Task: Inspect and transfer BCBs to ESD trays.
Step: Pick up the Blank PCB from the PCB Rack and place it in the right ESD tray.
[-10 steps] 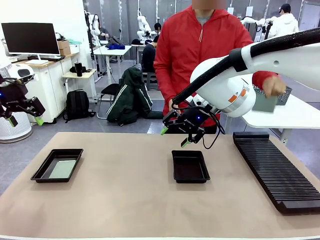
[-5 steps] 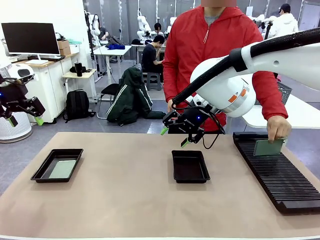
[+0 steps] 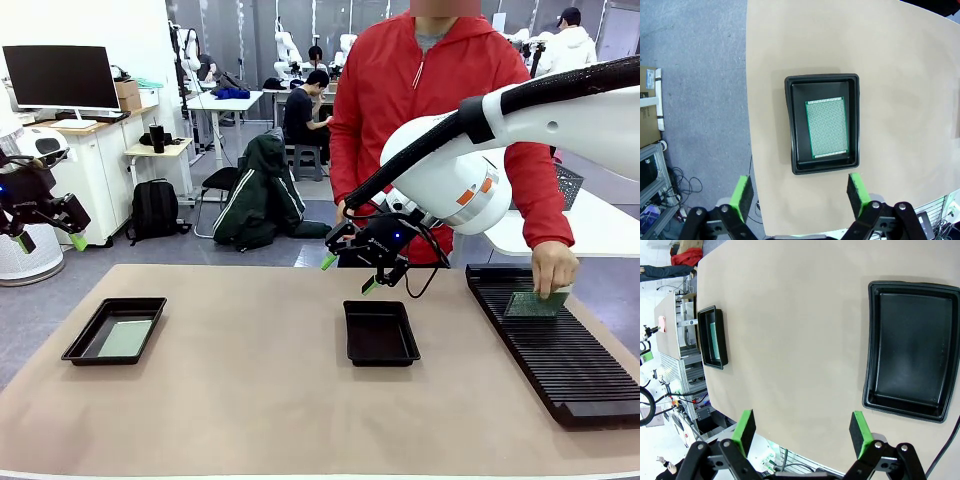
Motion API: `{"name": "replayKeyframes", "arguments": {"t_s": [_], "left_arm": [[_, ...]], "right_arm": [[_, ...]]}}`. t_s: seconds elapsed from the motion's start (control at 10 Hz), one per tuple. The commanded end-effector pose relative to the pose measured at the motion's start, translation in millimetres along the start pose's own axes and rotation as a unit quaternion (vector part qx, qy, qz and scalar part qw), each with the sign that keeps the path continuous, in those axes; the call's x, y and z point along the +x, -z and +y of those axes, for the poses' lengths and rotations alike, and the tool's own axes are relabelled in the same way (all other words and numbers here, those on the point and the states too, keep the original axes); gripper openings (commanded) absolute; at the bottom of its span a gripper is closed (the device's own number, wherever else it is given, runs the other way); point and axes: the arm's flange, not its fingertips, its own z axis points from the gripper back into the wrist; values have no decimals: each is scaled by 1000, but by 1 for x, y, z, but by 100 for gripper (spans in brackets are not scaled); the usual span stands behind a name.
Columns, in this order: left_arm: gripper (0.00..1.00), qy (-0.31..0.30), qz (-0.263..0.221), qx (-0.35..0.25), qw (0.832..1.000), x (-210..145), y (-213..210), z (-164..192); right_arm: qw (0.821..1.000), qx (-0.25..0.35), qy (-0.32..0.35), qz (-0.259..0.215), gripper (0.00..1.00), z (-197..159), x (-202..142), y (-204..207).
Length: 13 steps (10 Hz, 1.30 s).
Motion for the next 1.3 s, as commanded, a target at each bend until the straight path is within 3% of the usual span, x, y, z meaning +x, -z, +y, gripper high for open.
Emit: {"name": "replayKeyframes", "arguments": {"t_s": [0.0,0.8,1.2], "left_arm": [[100,0,-1,0,1000,0,1,0],[100,0,-1,0,1000,0,1,0],[100,0,-1,0,1000,0,1,0]], "right_arm": [[1000,-2,6,-4,100,1,0,0],[1000,0,0,0,100,0,0,0],[998,-41,-48,18,100,-42,-4,-61]]}}
